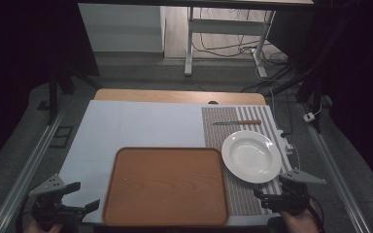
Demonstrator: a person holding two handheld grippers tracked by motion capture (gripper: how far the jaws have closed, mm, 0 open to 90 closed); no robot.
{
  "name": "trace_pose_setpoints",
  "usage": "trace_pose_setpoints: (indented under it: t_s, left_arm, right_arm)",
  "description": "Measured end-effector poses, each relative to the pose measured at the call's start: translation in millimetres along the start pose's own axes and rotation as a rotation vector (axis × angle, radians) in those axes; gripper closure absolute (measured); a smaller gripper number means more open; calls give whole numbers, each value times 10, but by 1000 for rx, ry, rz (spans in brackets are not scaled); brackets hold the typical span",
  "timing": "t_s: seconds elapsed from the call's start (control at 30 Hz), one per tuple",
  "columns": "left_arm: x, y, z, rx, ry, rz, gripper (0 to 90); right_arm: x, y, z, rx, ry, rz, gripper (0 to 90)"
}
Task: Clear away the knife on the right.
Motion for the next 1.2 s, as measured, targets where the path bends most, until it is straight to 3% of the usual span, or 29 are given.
trace_pose_setpoints:
  t_s: [0.43,1.2]
  left_arm:
    - [-1,2,6,10,-8,-2,0]
    - [-2,-1,0,12,-2,-4,0]
  right_arm:
    - [87,-70,-54,27,22,10,0]
    - [282,-309,44,25,25,-10,0]
Point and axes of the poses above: each handheld gripper's, and its own axes: y roughly backward along the jaws, x roughly out of its top, z roughly to its right, the point moved 7 cm from there along -y, roughly forward along the jaws, and after that the axes turned 11 degrees about -y, right-handed, at the moved point
